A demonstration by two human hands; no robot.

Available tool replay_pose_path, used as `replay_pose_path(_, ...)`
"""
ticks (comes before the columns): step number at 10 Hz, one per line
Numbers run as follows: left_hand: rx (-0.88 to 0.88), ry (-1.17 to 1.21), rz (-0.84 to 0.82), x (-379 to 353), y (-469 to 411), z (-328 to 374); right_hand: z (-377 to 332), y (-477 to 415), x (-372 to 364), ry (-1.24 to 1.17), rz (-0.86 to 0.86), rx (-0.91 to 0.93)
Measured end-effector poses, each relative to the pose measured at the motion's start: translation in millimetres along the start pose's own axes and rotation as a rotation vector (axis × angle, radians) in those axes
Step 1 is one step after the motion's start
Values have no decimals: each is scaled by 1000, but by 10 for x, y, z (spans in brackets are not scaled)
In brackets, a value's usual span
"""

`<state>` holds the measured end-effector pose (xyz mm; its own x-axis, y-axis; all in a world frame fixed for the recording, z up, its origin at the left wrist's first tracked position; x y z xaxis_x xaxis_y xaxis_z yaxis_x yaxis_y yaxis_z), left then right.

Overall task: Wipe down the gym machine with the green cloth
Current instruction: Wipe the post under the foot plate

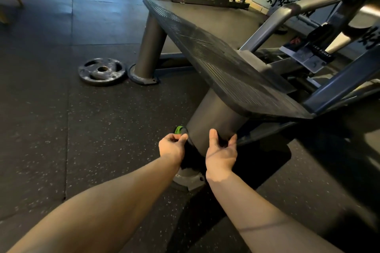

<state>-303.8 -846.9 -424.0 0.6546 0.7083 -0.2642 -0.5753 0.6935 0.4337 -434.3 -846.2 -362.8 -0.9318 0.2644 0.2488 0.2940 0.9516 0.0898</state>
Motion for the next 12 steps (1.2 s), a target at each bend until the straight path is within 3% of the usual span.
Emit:
replay_pose_path(2, -359, -23, -259, -423, 132, 640, 13, -52, -55, 170, 15, -32)
replay_pose_path(3, -339, 8, -435, -553, 89, 767, -29, -67, -91, 321, -18, -186)
replay_pose_path(4, -205, 24, -527, -523, -43, 575, -13, -48, -105, 345, -36, -187)
replay_pose_path(7, 183, -116, -305, 192, -624, -487, 240, -19, -195, 271, -16, -157)
replay_pose_path(8, 170, -42, -306, 90, -583, -340, 318, 3, -266, 226, -4, -179)
replay_pose_path(9, 38, 28, -443, -195, -521, 14, 397, -14, -339, 233, 21, -179)
replay_pose_path(10, 16, 75, -555, -310, -485, 149, 468, -14, -350, 275, 16, -165)
replay_pose_path(11, 10, 28, -520, -237, -530, 107, 509, -31, -330, 301, 13, -161)
replay_pose_path(12, 148, -18, -389, -63, -671, -167, 514, -22, -329, 298, 3, -168)
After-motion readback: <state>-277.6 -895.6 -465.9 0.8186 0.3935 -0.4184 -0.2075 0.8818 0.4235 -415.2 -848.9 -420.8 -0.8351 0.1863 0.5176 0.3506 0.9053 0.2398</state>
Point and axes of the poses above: each hand's wrist, its own y-axis away from the middle knuckle, its own x-axis out of the back of the hand, z = x × y, the point moved 3 cm from there along -y, towards the middle knuckle, and after that the axes turned 15 degrees about y, right-handed, at the moved point
